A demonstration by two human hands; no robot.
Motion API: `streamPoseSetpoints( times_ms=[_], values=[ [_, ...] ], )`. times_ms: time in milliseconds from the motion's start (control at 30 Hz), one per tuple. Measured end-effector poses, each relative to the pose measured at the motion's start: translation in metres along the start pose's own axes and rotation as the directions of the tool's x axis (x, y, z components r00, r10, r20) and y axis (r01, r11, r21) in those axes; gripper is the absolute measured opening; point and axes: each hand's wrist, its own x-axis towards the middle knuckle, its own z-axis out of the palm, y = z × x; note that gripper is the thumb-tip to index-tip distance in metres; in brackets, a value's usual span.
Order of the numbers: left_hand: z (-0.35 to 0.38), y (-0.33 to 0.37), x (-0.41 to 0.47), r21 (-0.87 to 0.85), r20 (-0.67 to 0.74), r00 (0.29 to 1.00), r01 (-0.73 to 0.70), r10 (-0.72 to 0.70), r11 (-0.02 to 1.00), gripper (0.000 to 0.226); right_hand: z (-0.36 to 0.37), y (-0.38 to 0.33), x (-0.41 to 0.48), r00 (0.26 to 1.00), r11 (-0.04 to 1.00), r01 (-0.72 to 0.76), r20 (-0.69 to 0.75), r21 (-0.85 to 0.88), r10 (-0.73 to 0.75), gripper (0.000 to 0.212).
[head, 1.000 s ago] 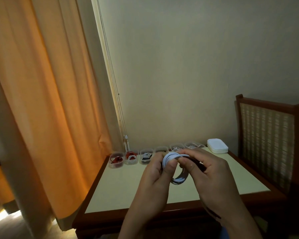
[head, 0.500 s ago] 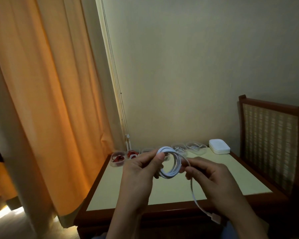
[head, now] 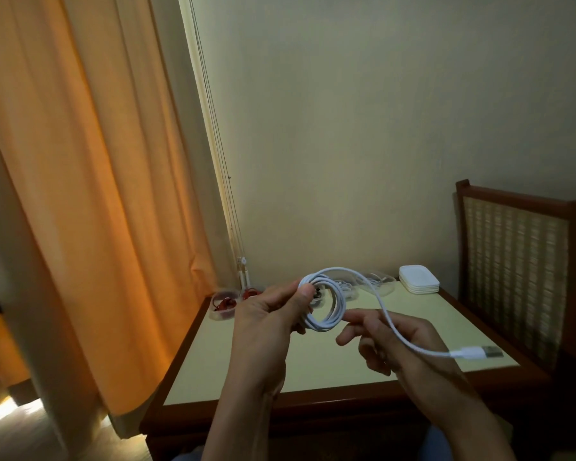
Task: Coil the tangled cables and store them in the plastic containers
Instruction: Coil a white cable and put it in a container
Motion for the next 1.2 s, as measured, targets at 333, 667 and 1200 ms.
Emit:
streamPoseSetpoints(
  times_ms=[333,667,1200],
  values=[
    [-0.009,-0.009,0.010,-0.001,0.005,1.000,-0.004,0.004,1.000,0.025,-0.016,0.011,-0.001,1.000,0.946,0.015,-0.015,0.323,-0.011,0.063],
    [-0.014,-0.015,0.017,-0.076,-0.021,0.998,0.052,-0.053,0.996,0.029,-0.019,0.018,-0.007,0.998,0.921,0.059,0.006,0.386,-0.066,0.035],
    [0.004,-0.023,-0.007,-0.134,0.211,0.924,0.351,-0.320,0.927,0.026,0.011,0.013,0.008,0.690,0.970,0.134,-0.684,-0.201,-0.237,0.013]
  ],
)
